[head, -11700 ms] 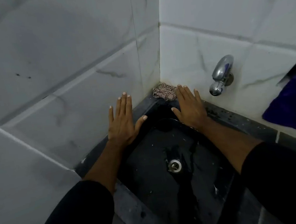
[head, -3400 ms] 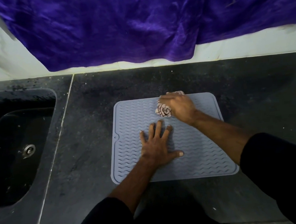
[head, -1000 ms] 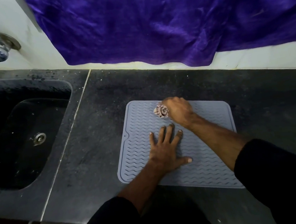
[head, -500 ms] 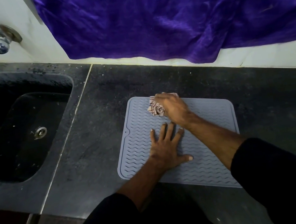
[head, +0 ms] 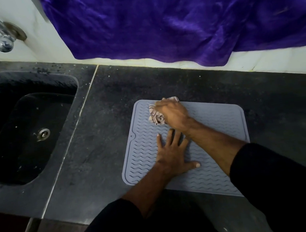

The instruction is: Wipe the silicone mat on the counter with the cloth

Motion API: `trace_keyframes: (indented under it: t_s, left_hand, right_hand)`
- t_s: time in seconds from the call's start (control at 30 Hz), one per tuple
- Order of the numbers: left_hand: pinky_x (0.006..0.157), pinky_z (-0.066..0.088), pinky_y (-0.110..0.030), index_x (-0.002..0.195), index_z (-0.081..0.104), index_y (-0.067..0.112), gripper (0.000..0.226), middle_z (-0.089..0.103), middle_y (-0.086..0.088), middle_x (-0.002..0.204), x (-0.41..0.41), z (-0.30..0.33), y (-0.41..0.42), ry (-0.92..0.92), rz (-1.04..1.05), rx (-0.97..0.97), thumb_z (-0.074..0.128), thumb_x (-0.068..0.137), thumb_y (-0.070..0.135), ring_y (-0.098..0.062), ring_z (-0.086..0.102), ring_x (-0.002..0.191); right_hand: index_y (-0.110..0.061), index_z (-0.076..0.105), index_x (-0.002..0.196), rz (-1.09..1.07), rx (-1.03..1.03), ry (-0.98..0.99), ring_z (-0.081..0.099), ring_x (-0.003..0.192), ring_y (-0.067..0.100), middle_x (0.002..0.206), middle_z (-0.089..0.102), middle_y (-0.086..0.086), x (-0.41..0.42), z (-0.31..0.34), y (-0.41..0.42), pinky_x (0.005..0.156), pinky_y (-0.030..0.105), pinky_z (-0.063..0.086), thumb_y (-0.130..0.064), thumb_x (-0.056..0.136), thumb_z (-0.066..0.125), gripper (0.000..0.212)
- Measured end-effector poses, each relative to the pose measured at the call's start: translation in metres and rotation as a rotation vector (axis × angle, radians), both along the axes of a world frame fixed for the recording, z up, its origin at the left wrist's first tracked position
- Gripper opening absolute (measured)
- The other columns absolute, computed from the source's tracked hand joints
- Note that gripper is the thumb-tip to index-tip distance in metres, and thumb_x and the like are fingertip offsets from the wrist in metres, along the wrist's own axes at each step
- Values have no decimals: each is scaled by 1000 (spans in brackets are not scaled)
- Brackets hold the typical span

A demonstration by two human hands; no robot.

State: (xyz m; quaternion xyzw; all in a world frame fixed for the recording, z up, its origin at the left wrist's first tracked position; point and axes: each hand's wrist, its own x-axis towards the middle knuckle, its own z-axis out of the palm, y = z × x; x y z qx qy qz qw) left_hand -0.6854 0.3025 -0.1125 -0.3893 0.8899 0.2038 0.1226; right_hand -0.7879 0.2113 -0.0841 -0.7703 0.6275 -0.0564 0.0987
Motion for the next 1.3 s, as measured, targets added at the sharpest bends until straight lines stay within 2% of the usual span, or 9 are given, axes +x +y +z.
trace_keyframes:
  t_s: [0.1,0.27,0.4,0.5,0.63,0.8,0.97,1.13,1.3]
  left_hand:
    - [107,-21,-63,151,-12,35,106,-17,-2,161,0,0,-1,-11,0,13,42,74,84,-30,-19,147]
    - [105,-22,-62,152,-13,35,106,-22,-4,160,0,1,-1,-54,-4,11,40,75,84,-30,-23,145]
    - [113,-15,-60,150,-19,36,101,-27,-4,158,14,3,-1,41,-15,-17,36,79,83,-29,-23,146]
    - [112,-16,-60,147,-26,39,107,-33,-2,156,39,5,-5,101,86,-43,38,76,85,-29,-28,143]
    - [109,-16,-66,146,-28,38,116,-39,-2,152,58,9,-15,-29,143,53,46,70,86,-31,-34,140]
    - [105,-17,-67,144,-31,36,122,-43,-5,149,53,13,-18,-115,132,107,53,70,82,-31,-37,138]
    - [104,-17,-69,146,-29,35,121,-45,-4,148,53,12,-19,-129,128,96,53,69,83,-32,-37,138]
    - [103,-19,-67,147,-26,34,120,-34,-8,155,52,9,-20,-138,126,103,51,69,84,-32,-35,138]
    - [104,-18,-68,147,-26,35,120,-36,-6,153,53,10,-19,-132,130,99,52,69,83,-31,-35,139]
  right_hand:
    - [-16,45,139,-21,-24,104,40,134,25,146,44,5,-4,-3,4,112,38,33,-1,89,49,52]
    - [-16,59,122,-182,5,210,63,104,28,115,67,9,-19,6,11,84,37,53,-8,86,58,36]
    - [-20,58,124,-197,57,128,63,107,28,117,67,8,-19,8,11,87,36,52,-10,84,62,41]
    - [-23,65,114,-288,27,-84,67,97,27,105,72,8,-21,9,12,81,35,53,-11,80,67,36]
    - [-19,63,117,-237,-73,-187,62,107,27,117,67,6,1,12,-3,91,37,51,-11,77,72,43]
    - [-11,45,138,-31,19,-31,39,135,24,146,44,9,28,-7,-7,112,32,28,-15,97,44,41]
    - [-15,60,116,-123,15,-8,63,105,30,115,66,11,33,10,-20,87,38,53,-9,83,63,33]
    - [-7,54,123,-14,-17,101,54,119,28,132,54,12,55,-1,-16,95,37,46,-1,88,52,35]
    - [-10,57,120,-47,1,72,56,115,29,126,59,11,52,0,-27,92,37,47,-6,92,48,30]
